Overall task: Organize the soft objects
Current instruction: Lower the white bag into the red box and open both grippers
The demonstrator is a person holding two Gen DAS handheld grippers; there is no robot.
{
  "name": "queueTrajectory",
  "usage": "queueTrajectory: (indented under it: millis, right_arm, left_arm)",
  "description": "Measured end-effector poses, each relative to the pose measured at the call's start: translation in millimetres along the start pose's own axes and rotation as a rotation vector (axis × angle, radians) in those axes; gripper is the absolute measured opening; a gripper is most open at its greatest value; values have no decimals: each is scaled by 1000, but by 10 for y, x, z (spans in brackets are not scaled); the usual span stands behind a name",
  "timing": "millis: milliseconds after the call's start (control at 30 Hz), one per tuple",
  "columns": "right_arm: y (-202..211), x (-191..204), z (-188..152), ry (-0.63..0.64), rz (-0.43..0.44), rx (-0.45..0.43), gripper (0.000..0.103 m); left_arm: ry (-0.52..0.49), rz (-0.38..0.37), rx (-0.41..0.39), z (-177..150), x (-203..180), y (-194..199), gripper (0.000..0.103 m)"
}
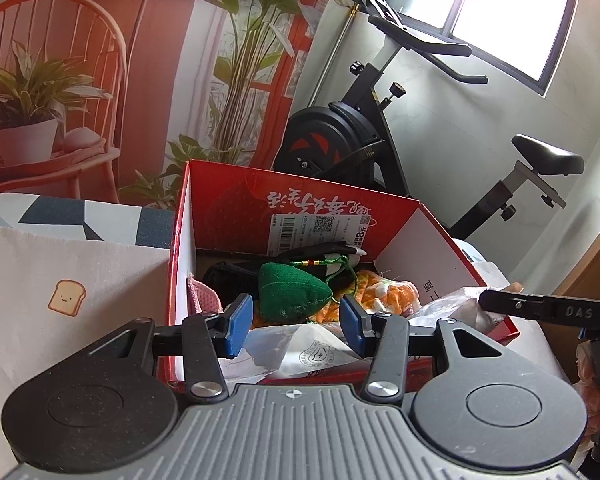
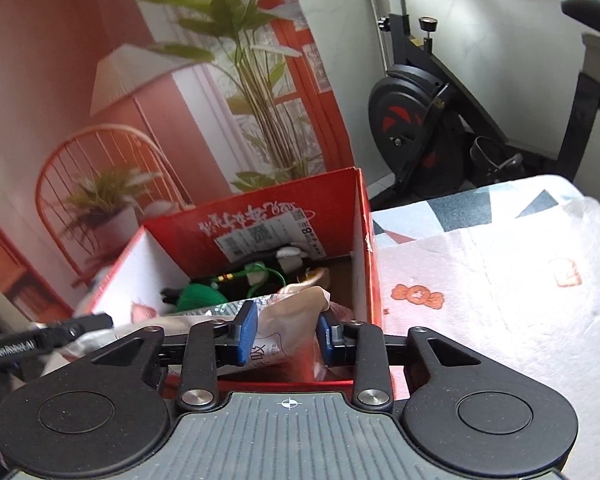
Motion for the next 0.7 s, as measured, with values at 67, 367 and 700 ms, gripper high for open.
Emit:
queueTrajectory:
  millis: [67,367,700]
  right_arm:
    - [-29,52,-36,60,-34,17,27]
    - [-242,294,-124,207,-101,112,17]
    - [-408,237,-143,140,-108,173,16]
  left_arm:
    - [0,-2,3,-11,-3,-7,51]
    - [-3,7,22,-47,43,-90,51]
    - [2,21,43,-81,85,-135,52]
Point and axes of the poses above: each gripper's, at about its wrist camera, not at the fingertips, and y roughly against the way its jaws point, x to its left, z to its top, the point moved 8 cm from there along -y, roughly the way its jaws point, and after that the axes turned 7 degrees about -z, right-handed, at the moved point
